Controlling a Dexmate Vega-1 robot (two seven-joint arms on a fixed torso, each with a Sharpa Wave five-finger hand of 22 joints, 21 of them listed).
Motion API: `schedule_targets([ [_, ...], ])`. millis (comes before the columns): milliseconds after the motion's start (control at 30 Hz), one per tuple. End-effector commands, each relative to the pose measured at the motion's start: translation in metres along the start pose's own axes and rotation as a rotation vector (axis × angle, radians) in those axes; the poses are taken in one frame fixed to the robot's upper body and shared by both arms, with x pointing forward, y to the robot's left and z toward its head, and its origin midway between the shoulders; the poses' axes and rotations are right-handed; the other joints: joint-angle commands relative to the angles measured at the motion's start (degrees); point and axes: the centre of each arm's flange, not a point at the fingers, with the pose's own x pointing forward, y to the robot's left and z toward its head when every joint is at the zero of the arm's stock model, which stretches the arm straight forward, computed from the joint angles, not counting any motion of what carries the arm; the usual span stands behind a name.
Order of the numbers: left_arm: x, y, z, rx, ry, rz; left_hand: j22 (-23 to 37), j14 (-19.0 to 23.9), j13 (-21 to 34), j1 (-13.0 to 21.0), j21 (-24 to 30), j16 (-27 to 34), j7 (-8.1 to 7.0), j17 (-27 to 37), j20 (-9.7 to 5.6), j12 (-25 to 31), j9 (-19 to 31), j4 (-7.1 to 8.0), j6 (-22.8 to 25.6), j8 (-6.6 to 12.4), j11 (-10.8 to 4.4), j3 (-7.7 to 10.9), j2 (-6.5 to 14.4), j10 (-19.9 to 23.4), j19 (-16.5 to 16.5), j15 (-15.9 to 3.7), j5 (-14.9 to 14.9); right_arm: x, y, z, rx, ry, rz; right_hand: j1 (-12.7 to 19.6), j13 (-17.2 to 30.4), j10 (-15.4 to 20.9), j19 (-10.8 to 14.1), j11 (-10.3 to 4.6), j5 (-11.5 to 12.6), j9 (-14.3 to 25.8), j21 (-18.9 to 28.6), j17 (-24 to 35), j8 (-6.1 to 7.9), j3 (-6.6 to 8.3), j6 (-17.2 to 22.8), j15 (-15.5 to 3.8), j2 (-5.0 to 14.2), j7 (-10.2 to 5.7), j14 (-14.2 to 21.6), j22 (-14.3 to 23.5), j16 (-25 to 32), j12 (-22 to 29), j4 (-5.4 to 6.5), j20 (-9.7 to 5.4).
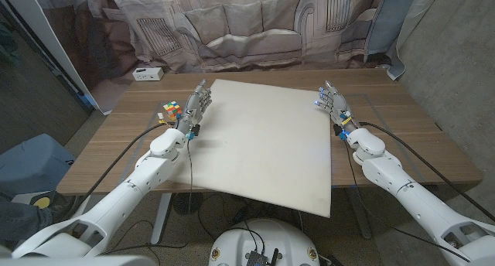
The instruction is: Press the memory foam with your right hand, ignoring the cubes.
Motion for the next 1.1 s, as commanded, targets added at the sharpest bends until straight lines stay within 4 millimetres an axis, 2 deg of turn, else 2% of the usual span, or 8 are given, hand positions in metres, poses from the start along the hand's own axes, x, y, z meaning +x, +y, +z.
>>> schedule_targets([
  [33, -0.003, -0.007, 0.009, 0.057, -0.001, -0.052, 0.18, -0.16, 0.17, 0.68, 0.34, 0.41, 0.50, 0.12, 0.21, 0.36, 0.15, 0.03, -0.02, 0.37, 0.31, 0.40, 0.34, 0.22, -0.51, 0.21, 0.20, -0.018, 0.002, 0.006, -0.073, -0.018, -0.028, 0.48, 0.08, 0.54, 0.52, -0.10, 0.19, 0.17, 0.28, 0.21, 0.32, 0.36, 0.32, 0.67, 0.04, 0.13, 0.17, 0.31, 0.38, 0.41, -0.06, 0.01],
  [233, -0.007, -0.004, 0.011, 0.051, -0.009, -0.038, 0.18, 0.27, 0.07, 0.85, 0.45, 0.58, 0.51, 0.10, 0.21, 0.53, 0.15, -0.11, 0.57, 0.56, 0.46, 0.46, 0.49, 0.60, -0.40, 0.41, 0.17, -0.021, 0.006, 0.014, -0.099, -0.071, -0.030, 0.53, -0.06, 0.97, 0.84, -0.22, 0.17, 0.17, 0.08, 0.05, 0.23, 0.30, 0.35, 0.32, 0.01, 0.10, 0.65, 0.31, 0.51, 0.51, -0.20, 0.08],
  [467, -0.012, 0.004, 0.019, 0.066, -0.051, -0.040, 0.17, 2.67, -0.22, 1.33, 1.13, 1.29, 0.51, 0.07, 1.11, 1.41, 0.17, -0.56, 2.04, 0.86, 0.71, 0.54, 0.85, 3.04, 1.31, 0.95, 0.03, -0.020, 0.016, 0.023, -0.107, -0.110, -0.009, 0.61, -0.38, 2.71, 2.21, -0.11, 0.14, 0.17, -0.23, -0.32, 0.41, 0.20, 1.42, 0.61, 0.12, 0.36, 2.65, 0.32, 1.12, 0.98, -0.46, 0.51],
  [633, -0.013, 0.008, 0.025, 0.077, -0.065, -0.040, 0.17, 3.19, -0.27, 1.40, 1.17, 1.39, 0.56, 0.07, 1.16, 1.53, 0.18, -0.66, 2.43, 0.93, 0.76, 0.52, 0.88, 3.46, 1.51, 1.08, -0.01, -0.022, 0.022, 0.026, -0.099, -0.151, -0.002, 0.76, -0.48, 2.74, 2.80, 0.10, 0.15, 0.18, -0.35, -0.46, 0.30, 0.25, 1.41, 0.41, 0.32, 0.65, 2.80, 0.32, 1.10, 0.88, -0.59, 0.03],
  [1100, -0.018, 0.015, 0.032, 0.103, -0.065, -0.053, 0.17, 4.51, -0.40, 1.64, 1.51, 1.58, 0.65, 0.06, 1.50, 1.77, 0.16, -0.93, 3.24, 0.93, 1.26, 0.55, 1.15, 4.45, 2.76, 1.43, -0.09, -0.029, 0.032, 0.036, -0.142, -0.191, 0.024, 0.76, -0.64, 2.68, 2.55, 0.26, 0.12, 0.18, -1.06, -0.69, 0.10, 0.13, 1.35, 0.32, 0.32, 1.57, 2.44, 0.32, 0.82, 0.70, -0.77, -0.23],
])
